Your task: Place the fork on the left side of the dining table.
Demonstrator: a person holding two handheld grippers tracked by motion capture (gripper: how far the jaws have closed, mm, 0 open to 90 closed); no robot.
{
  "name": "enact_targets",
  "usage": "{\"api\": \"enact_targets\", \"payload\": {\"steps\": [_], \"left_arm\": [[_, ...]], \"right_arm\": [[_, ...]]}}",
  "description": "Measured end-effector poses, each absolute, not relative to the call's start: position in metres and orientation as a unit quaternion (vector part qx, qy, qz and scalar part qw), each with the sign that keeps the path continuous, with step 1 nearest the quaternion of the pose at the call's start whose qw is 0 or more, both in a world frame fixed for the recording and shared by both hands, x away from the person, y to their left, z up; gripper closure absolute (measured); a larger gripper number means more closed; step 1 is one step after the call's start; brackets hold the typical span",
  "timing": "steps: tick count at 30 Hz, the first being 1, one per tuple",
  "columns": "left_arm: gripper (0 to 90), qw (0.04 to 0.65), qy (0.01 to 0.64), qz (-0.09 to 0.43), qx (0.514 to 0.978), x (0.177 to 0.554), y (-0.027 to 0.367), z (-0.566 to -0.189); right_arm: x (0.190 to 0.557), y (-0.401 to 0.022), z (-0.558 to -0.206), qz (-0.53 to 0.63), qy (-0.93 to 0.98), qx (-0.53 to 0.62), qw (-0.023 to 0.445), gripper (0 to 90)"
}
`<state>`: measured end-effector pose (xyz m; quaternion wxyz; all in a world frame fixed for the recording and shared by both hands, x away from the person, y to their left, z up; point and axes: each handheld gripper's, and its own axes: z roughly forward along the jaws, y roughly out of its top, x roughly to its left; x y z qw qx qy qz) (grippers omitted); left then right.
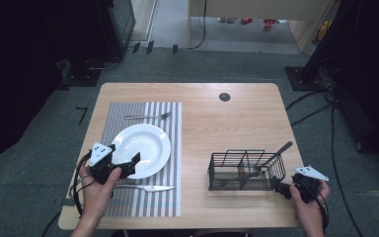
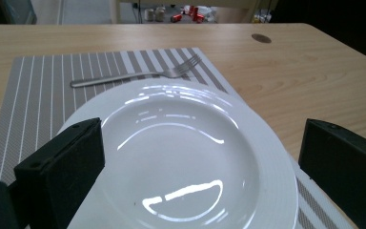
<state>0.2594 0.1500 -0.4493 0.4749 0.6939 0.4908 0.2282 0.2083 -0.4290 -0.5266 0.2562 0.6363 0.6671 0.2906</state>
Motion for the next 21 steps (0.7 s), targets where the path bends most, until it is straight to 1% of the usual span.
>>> {"api": "enact_targets", "payload": {"steps": [3, 8, 13, 17, 21], "left_arm": [[2.0, 0.469, 0.489, 0.236, 0.696, 0.253, 0.156, -0.453], [2.0, 0.468, 0.504, 0.249, 0.682, 0.241, 0.18, -0.465], [2.0, 0.46, 0.493, 0.257, 0.692, 0.233, 0.197, -0.474], [0.0, 0.452, 0.487, 0.246, 0.705, 0.227, 0.21, -0.483], [0.0, 0.439, 0.508, 0.24, 0.701, 0.226, 0.22, -0.491]], "right_arm": [[0.208, -0.429, -0.527, 0.291, 0.667, 0.636, 0.256, 2.2], [0.208, -0.429, -0.527, 0.29, 0.666, 0.637, 0.257, 2.2], [0.208, -0.429, -0.527, 0.29, 0.666, 0.637, 0.257, 2.2], [0.208, -0.429, -0.527, 0.29, 0.666, 0.637, 0.257, 2.1], [0.208, -0.429, -0.527, 0.29, 0.666, 0.637, 0.257, 2.2]]}}
